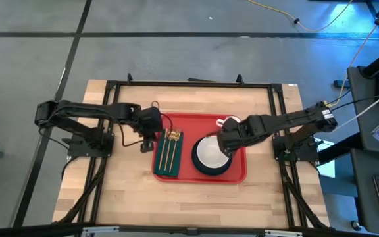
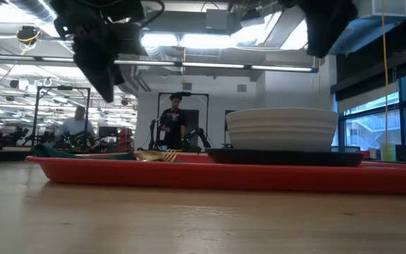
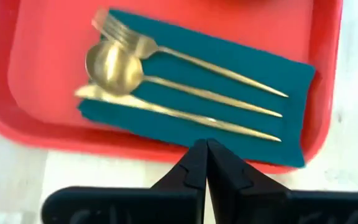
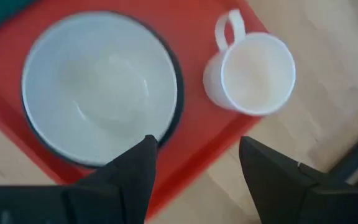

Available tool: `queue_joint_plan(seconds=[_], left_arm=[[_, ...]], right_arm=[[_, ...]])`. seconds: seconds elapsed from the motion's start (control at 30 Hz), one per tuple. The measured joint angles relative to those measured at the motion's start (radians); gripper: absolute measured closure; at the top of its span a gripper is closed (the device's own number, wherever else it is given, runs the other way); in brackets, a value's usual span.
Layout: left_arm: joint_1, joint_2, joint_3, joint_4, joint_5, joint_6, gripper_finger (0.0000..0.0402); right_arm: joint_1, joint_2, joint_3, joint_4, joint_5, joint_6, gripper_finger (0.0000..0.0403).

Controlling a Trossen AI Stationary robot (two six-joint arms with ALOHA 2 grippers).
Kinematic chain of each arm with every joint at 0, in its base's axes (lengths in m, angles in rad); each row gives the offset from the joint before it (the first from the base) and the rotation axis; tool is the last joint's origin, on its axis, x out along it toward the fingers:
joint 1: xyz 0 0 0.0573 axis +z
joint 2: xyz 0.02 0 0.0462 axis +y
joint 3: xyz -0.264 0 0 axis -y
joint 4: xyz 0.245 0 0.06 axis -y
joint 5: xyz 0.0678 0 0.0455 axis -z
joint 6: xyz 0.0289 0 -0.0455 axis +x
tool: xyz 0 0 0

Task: Set up tray
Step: Adjust the green napkin on the orange tray

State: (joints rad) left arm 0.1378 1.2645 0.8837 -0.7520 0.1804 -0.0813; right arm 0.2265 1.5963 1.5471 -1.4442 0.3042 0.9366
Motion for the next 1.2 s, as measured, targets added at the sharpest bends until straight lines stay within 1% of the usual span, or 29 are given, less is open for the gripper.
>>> queue_joint_plan(seconds=[0.03,0.13,0.17,0.23,0.3,0.4,0.43,0.5,0.6,0.67,0.8,0.9,1.0,1.1,1.2], left_arm=[[0.0,-0.01,0.0,-0.015,0.005,-0.02,0.0398],[0.0,-0.071,0.0,-0.044,0.018,-0.052,0.0399],[0.0,-0.102,0.0,-0.038,0.017,-0.067,0.04],[0.0,-0.173,0.0,-0.025,-0.006,-0.093,0.04],[0.0,-0.255,0.0,0.016,-0.043,-0.118,0.0398],[0.0,-0.367,0.0,0.063,-0.048,-0.164,0.0397],[-0.001,-0.399,0.0,0.062,-0.043,-0.181,0.0399],[-0.007,-0.454,0.0,0.041,-0.042,-0.218,0.04],[-0.041,-0.486,0.0,-0.012,-0.044,-0.222,0.0399],[-0.074,-0.472,0.0,-0.038,-0.059,-0.214,0.0399],[-0.153,-0.393,0.0,-0.023,-0.11,-0.128,0.0398],[-0.192,-0.311,0.0,-0.019,-0.12,-0.082,0.0398],[-0.218,-0.216,0.0,-0.013,-0.154,-0.076,0.0398],[-0.237,-0.112,0.0,-0.007,-0.146,-0.04,0.0398],[-0.252,-0.004,0.0,-0.007,-0.1,-0.024,0.0398]], right_arm=[[0.015,0.0,0.0,-0.018,0.019,0.001,0.0176],[0.062,-0.01,0.0,-0.091,0.137,0.005,0.0176],[0.075,-0.019,-0.001,-0.11,0.158,0.008,0.0176],[0.095,-0.048,-0.005,-0.106,0.167,0.01,0.0176],[0.11,-0.1,-0.044,-0.022,0.167,-0.019,0.0176],[0.114,-0.206,-0.164,0.199,0.119,-0.083,0.0176],[0.113,-0.243,-0.217,0.275,0.096,-0.108,0.0176],[0.112,-0.32,-0.322,0.413,0.09,-0.13,0.0176],[0.113,-0.422,-0.448,0.543,0.088,-0.13,0.0176],[0.107,-0.474,-0.503,0.597,0.087,-0.118,0.0176],[0.083,-0.539,-0.56,0.619,0.089,-0.077,0.0176],[0.068,-0.556,-0.571,0.612,0.093,-0.057,0.0176],[0.064,-0.558,-0.571,0.61,0.093,-0.055,0.0176],[0.064,-0.558,-0.571,0.606,0.093,-0.055,0.0176],[0.064,-0.558,-0.571,0.605,0.093,-0.055,0.0176]])
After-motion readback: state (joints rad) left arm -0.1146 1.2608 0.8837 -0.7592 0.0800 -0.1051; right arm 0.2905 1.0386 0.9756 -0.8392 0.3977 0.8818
